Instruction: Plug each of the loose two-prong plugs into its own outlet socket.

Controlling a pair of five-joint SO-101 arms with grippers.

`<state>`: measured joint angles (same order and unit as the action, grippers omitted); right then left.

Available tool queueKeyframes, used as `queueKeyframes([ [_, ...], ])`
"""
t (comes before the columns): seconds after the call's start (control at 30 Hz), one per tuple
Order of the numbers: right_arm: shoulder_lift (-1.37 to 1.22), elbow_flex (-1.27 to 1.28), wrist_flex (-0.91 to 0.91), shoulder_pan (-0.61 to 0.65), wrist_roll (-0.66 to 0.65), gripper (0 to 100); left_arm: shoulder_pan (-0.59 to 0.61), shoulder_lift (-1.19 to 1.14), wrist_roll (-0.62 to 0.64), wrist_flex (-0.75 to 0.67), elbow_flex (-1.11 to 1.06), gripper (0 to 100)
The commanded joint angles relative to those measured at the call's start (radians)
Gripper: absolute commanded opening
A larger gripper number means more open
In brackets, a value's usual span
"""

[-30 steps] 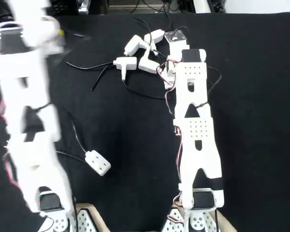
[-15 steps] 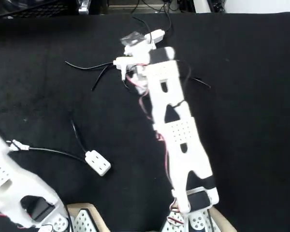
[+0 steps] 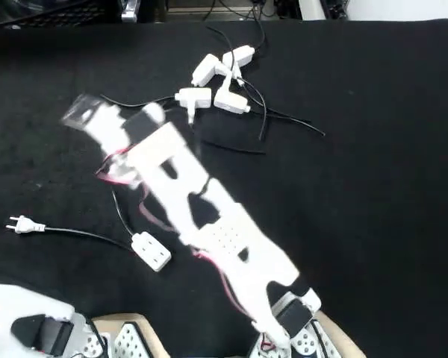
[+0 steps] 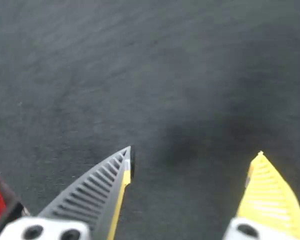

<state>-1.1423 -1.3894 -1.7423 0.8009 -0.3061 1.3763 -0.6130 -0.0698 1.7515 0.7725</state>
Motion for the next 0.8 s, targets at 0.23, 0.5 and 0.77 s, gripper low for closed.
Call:
queueKeyframes([
  [0.23, -0.033, -0.059, 0.000, 0.275, -0.014, 38.6, 0.185, -0.209, -0.011, -0.120, 0.010, 36],
  [0.5, -0.150, -0.113, -0.005, 0.353, -0.052, 38.5, 0.197, -0.313, -0.011, -0.180, 0.012, 36],
  [0.77, -0.188, -0.116, -0.005, 0.347, -0.052, 25.3, 0.183, -0.319, -0.009, -0.172, 0.012, 36],
])
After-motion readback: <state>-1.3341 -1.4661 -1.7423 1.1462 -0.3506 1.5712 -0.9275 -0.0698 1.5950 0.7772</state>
